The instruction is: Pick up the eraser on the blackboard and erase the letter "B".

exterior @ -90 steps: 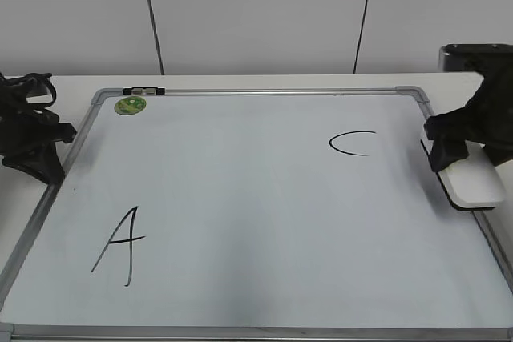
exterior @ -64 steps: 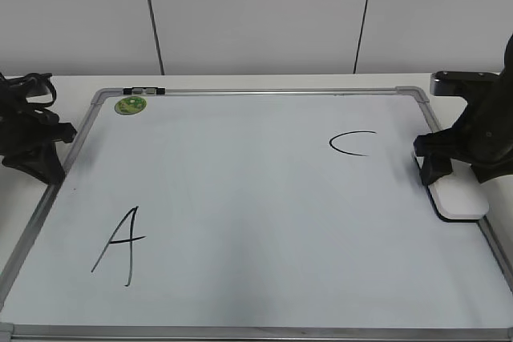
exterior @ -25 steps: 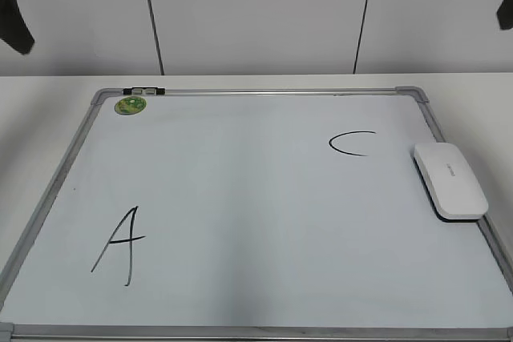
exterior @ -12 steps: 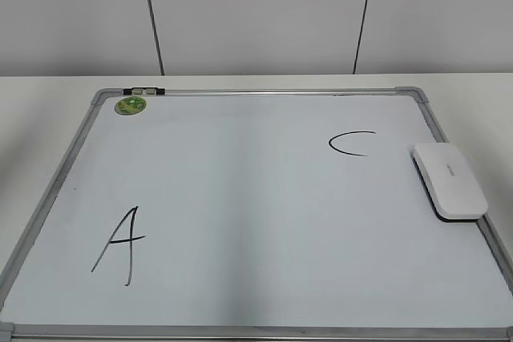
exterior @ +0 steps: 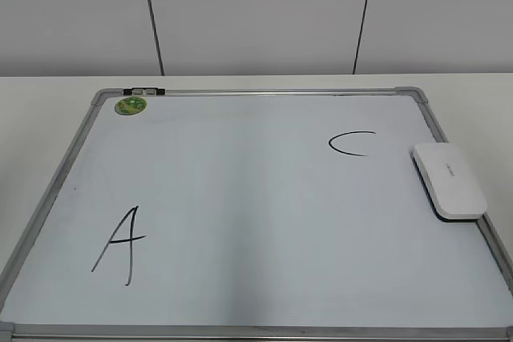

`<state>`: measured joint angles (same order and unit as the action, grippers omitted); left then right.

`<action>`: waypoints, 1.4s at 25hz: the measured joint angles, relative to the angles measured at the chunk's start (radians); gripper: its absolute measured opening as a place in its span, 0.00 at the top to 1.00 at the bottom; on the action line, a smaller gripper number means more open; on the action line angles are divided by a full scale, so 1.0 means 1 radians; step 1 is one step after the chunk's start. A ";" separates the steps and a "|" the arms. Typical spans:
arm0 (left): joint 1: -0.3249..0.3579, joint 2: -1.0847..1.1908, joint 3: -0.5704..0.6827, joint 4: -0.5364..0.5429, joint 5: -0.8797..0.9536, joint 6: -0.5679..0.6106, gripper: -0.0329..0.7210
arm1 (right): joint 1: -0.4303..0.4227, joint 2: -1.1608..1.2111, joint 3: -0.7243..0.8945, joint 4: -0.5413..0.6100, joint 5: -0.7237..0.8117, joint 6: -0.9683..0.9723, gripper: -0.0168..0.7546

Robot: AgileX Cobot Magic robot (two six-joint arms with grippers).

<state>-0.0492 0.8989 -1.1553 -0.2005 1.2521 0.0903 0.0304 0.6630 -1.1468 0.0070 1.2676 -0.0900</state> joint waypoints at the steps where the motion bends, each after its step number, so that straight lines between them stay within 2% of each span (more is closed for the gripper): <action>1: 0.000 -0.045 0.027 0.000 0.002 0.000 0.26 | 0.000 -0.035 0.023 0.000 0.000 0.000 0.21; 9: 0.000 -0.334 0.286 0.003 0.012 -0.003 0.26 | 0.000 -0.269 0.217 -0.007 0.004 0.000 0.21; 18: 0.000 -0.538 0.536 0.017 0.014 -0.006 0.28 | 0.000 -0.359 0.436 -0.039 -0.010 0.000 0.21; 22: 0.000 -0.582 0.589 0.048 0.014 -0.007 0.29 | 0.000 -0.366 0.521 -0.039 -0.029 0.000 0.21; 27: 0.000 -0.602 0.596 0.091 -0.017 -0.008 0.29 | 0.000 -0.366 0.603 -0.039 -0.055 0.006 0.21; 35: 0.000 -0.604 0.620 0.132 -0.110 -0.010 0.29 | 0.000 -0.366 0.642 -0.020 -0.126 0.009 0.21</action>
<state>-0.0492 0.2945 -0.5353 -0.0682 1.1425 0.0807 0.0304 0.2966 -0.5045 -0.0133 1.1415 -0.0810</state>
